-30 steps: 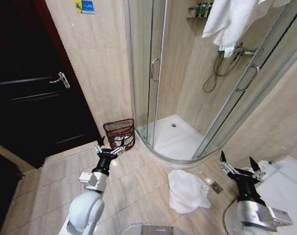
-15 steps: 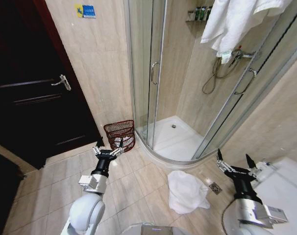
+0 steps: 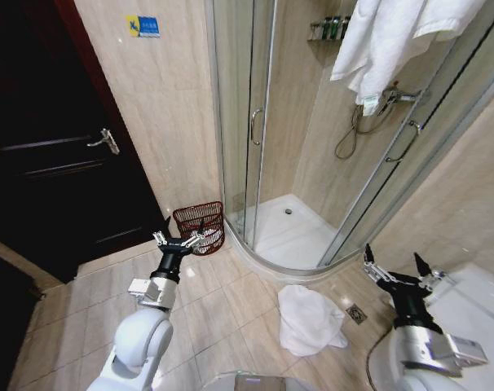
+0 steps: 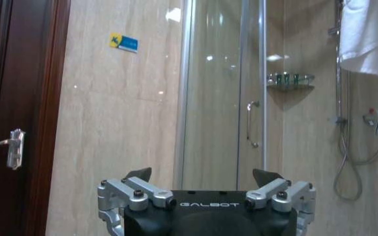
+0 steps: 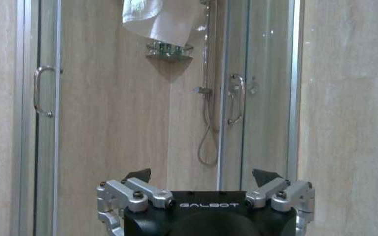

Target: Discard the used towel into the hamper.

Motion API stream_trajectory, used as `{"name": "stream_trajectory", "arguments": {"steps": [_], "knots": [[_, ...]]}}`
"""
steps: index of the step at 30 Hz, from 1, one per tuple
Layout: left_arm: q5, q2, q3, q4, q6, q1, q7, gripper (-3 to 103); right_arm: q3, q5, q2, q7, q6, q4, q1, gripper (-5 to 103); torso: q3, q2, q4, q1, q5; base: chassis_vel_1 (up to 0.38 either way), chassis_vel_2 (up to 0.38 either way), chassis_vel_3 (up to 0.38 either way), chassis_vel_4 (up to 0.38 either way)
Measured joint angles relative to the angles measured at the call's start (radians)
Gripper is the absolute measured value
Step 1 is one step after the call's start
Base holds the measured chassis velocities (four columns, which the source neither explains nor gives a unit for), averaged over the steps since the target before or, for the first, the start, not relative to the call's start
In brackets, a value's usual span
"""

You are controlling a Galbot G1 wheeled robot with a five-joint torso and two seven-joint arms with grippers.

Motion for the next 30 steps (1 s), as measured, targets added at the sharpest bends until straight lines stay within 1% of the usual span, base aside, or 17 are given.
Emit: {"name": "stream_trajectory", "arguments": {"steps": [2, 3, 5, 7, 9, 10, 12, 14, 16, 17, 20, 22, 23, 26, 27, 28, 30], "knots": [[0.005, -0.003, 0.003, -0.011, -0.001, 0.013, 0.000, 100, 0.001, 0.007, 0.000, 0.001, -0.012, 0.001, 0.004, 100, 0.004, 0.007, 0.0000, 0.003, 0.0001, 0.000, 0.000, 0.000, 0.000], [0.007, -0.003, 0.004, -0.026, 0.001, 0.034, 0.012, 100, 0.006, 0.035, 0.000, 0.009, -0.040, 0.001, 0.005, 100, 0.010, 0.019, 0.0001, 0.009, 0.0001, 0.000, 0.000, 0.000, 0.000], [0.009, 0.000, 0.004, -0.029, 0.002, 0.039, 0.019, 100, 0.009, 0.049, -0.001, 0.013, -0.050, 0.002, 0.004, 100, 0.013, 0.024, 0.0001, 0.011, 0.0002, 0.000, 0.000, 0.000, 0.000], [0.032, 0.011, 0.008, -0.017, -0.020, 0.042, 0.028, 100, 0.016, 0.068, -0.006, 0.020, -0.068, 0.002, 0.003, 100, 0.023, 0.041, -0.0003, 0.018, 0.0001, 0.000, 0.000, 0.000, 0.000], [0.038, 0.012, 0.007, -0.013, -0.028, 0.042, 0.028, 100, 0.014, 0.067, -0.007, 0.020, -0.068, 0.001, 0.004, 100, 0.024, 0.044, -0.0003, 0.019, 0.0000, 0.000, 0.000, 0.000, 0.000], [0.042, 0.008, -0.007, -0.014, -0.043, 0.041, 0.028, 100, -0.004, 0.045, -0.005, 0.017, -0.058, 0.002, 0.008, 100, 0.030, 0.054, -0.0001, 0.025, 0.0001, 0.000, 0.000, 0.000, 0.000], [0.038, 0.005, -0.014, -0.019, -0.041, 0.039, 0.028, 100, -0.010, 0.032, -0.004, 0.013, -0.052, 0.002, 0.009, 100, 0.033, 0.060, 0.0001, 0.027, 0.0001, 0.000, 0.000, 0.000, 0.000], [0.022, 0.008, -0.019, -0.025, -0.034, 0.023, 0.023, 100, -0.013, 0.006, -0.001, -0.010, -0.039, 0.002, 0.010, 100, 0.042, 0.075, 0.0001, 0.034, 0.0000, 0.000, 0.000, 0.000, 0.000], [0.021, 0.009, -0.019, -0.025, -0.035, 0.019, 0.022, 100, -0.010, 0.004, -0.001, -0.013, -0.037, 0.001, 0.010, 100, 0.043, 0.079, 0.0001, 0.035, 0.0000, 0.000, 0.000, 0.000, 0.000], [0.020, 0.009, -0.016, -0.024, -0.035, 0.013, 0.022, 100, -0.003, 0.002, -0.001, -0.016, -0.028, 0.002, 0.011, 100, 0.048, 0.086, -0.0003, 0.039, 0.0000, 0.000, 0.000, 0.000, 0.000], [0.030, 0.011, 0.013, -0.008, -0.032, -0.012, 0.023, 100, 0.026, 0.002, 0.000, -0.025, 0.024, 0.002, 0.006, 100, 0.060, 0.109, -0.0001, 0.049, 0.0001, 0.000, 0.000, 0.000, 0.000], [0.034, 0.009, 0.017, -0.005, -0.033, -0.018, 0.023, 100, 0.029, 0.004, 0.000, -0.028, 0.033, 0.002, 0.003, 100, 0.061, 0.111, 0.0000, 0.050, 0.0001, 0.000, 0.000, 0.000, 0.000], [0.044, 0.002, 0.027, 0.002, -0.035, -0.037, 0.022, 100, 0.037, 0.007, 0.000, -0.033, 0.053, 0.002, -0.004, 100, 0.066, 0.120, -0.0003, 0.054, -0.0002, 0.000, 0.000, 0.000, 0.000], [0.047, -0.009, 0.036, -0.007, -0.002, -0.064, 0.010, 100, 0.037, 0.006, 0.000, -0.045, 0.067, 0.001, -0.001, 100, 0.078, 0.143, -0.0002, 0.065, 0.0001, 0.000, 0.000, 0.000, 0.000], [0.047, -0.009, 0.036, -0.007, -0.002, -0.064, 0.010, 100, 0.037, 0.006, 0.000, -0.045, 0.067, 0.001, -0.001, 100, 0.078, 0.143, -0.0002, 0.065, 0.0001, 0.000, 0.000, 0.000, 0.000], [0.047, -0.004, 0.032, -0.007, 0.008, -0.074, 0.002, 100, 0.033, 0.003, 0.000, -0.048, 0.067, 0.001, 0.004, 100, 0.083, 0.151, 0.0001, 0.068, 0.0001, 0.000, 0.000, 0.000, 0.000], [0.047, 0.005, 0.013, -0.006, 0.016, -0.091, -0.001, 100, 0.028, -0.006, 0.000, -0.057, 0.067, 0.001, 0.010, 100, 0.088, 0.162, 0.0001, 0.073, 0.0002, 0.000, 0.000, 0.000, 0.000]]}}
